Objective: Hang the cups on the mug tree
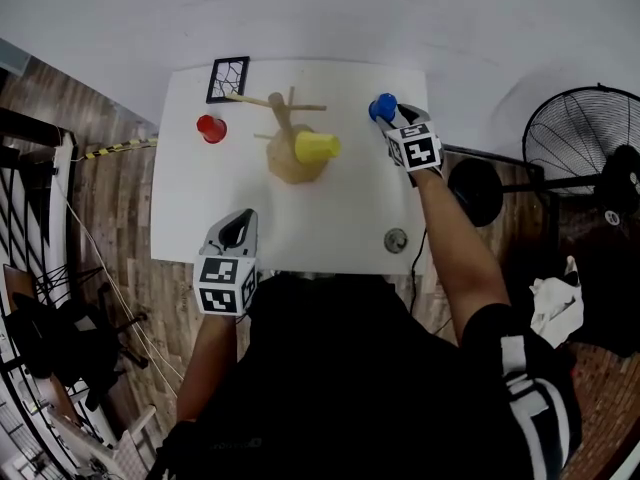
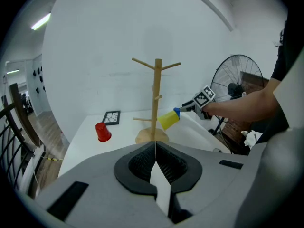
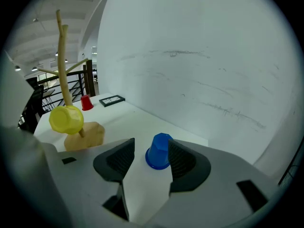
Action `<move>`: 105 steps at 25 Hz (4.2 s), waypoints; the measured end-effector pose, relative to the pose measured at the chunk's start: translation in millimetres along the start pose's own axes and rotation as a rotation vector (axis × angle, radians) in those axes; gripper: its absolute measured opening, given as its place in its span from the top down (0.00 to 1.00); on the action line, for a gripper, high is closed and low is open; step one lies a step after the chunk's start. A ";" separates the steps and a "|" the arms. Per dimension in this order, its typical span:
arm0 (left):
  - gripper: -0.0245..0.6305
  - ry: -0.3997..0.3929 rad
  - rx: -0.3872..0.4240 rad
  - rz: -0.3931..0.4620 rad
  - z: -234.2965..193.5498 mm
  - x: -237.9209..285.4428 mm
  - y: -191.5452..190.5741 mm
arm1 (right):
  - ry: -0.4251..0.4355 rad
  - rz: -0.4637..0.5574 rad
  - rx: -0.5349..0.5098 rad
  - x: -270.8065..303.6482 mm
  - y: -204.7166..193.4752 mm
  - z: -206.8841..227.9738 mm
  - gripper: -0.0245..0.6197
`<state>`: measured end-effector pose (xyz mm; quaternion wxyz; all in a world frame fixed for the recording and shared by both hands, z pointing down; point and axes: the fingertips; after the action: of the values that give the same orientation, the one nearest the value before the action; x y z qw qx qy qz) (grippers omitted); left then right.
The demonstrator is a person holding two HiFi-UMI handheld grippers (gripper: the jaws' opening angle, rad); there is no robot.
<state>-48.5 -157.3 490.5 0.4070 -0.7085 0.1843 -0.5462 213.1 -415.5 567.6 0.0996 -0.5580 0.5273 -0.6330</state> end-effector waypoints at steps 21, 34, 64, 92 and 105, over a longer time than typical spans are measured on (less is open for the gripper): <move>0.94 0.026 -0.066 -0.050 -7.4 7.4 -16.5 | -0.061 -0.100 0.142 62.1 -15.5 27.1 0.63; 0.94 -0.020 -0.024 -0.019 -20.8 3.2 -6.0 | -0.075 -0.092 0.113 41.2 -0.1 18.3 0.63; 0.94 -0.160 0.147 0.100 -30.3 -14.6 36.6 | 0.009 0.445 0.395 -185.1 126.5 -65.1 0.63; 0.94 -0.147 0.114 0.117 -56.6 -27.2 25.2 | 0.247 0.624 0.565 -207.5 184.3 -106.4 0.63; 0.94 -0.127 0.080 0.115 -62.5 -32.5 16.2 | 0.306 0.570 0.528 -179.7 190.4 -129.6 0.63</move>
<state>-114.2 -167.5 462.1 0.4765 -0.7132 0.1767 -0.4828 84.2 -295.7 334.4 0.3311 -0.2444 0.4890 -0.7691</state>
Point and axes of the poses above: the fingertips, and each gripper's own axes: x forward along the fingers, z to its right, y out of its top, and after that the axes turned 3 degrees about -y, right-handed
